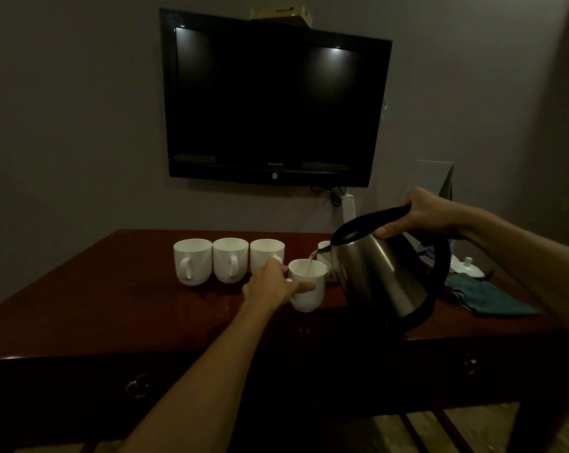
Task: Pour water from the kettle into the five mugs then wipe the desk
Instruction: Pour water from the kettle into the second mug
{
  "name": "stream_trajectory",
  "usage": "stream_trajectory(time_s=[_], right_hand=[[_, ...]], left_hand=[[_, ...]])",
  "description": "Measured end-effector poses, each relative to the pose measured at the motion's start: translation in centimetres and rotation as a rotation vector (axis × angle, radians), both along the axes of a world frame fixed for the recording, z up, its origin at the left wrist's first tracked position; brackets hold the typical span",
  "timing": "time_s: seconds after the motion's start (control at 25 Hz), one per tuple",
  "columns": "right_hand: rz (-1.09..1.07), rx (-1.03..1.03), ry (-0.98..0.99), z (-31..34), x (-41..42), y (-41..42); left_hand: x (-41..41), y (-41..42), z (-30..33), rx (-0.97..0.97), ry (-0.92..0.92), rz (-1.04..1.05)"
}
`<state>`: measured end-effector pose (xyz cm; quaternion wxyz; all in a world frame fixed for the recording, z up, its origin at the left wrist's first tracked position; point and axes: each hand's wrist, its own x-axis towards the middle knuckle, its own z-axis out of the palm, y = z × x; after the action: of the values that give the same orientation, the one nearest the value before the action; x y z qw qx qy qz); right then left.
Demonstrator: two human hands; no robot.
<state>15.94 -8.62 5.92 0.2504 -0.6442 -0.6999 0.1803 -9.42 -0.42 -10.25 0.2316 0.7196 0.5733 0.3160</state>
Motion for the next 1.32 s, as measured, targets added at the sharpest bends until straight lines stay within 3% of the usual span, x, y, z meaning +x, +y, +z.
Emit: stream_trajectory(time_s=[1.32], right_hand=[[-0.041,0.013,0.003,-0.4,1.1,0.2]], left_hand=[[0.0,0.7,-0.4,-0.012,0.025,0.002]])
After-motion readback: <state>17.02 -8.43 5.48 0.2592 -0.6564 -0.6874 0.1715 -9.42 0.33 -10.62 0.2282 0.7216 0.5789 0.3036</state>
